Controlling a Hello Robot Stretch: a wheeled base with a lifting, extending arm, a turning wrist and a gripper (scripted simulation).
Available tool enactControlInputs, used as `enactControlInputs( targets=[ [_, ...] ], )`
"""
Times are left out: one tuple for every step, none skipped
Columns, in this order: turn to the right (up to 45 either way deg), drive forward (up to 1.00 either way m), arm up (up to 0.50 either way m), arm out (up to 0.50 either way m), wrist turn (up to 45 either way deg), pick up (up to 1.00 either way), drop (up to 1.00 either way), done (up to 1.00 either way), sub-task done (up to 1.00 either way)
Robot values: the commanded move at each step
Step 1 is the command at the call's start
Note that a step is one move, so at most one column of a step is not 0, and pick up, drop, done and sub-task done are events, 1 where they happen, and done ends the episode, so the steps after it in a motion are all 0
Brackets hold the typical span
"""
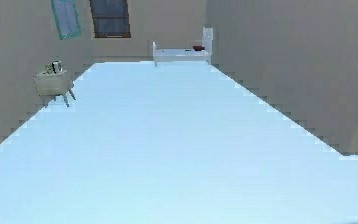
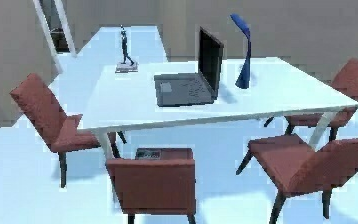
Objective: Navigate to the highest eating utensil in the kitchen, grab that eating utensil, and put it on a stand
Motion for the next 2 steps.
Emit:
enactControlInputs(
  targets=[
    [9.0, 0.0, 0.0, 0.0, 0.0, 0.0, 0.0, 0.0, 0.0],
    [0.0, 0.1, 0.0, 0.0, 0.0, 0.0, 0.0, 0.0, 0.0]
  ],
)
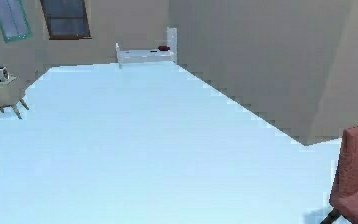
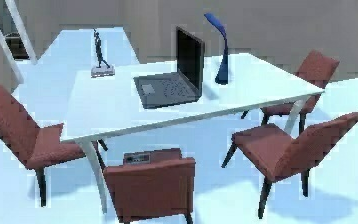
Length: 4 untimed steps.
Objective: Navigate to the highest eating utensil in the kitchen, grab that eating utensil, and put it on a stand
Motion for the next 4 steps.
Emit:
enactControlInputs(
  targets=[
    [21.0, 0.0, 0.0, 0.0, 0.0, 0.0, 0.0, 0.0, 0.0],
    [0.0, 1.0, 0.0, 0.0, 0.0, 0.0, 0.0, 0.0, 0.0],
    [3.0, 0.0, 0.0, 0.0, 0.0, 0.0, 0.0, 0.0, 0.0],
    [-3.0, 0.0, 0.0, 0.0, 0.0, 0.0, 0.0, 0.0, 0.0]
  ],
)
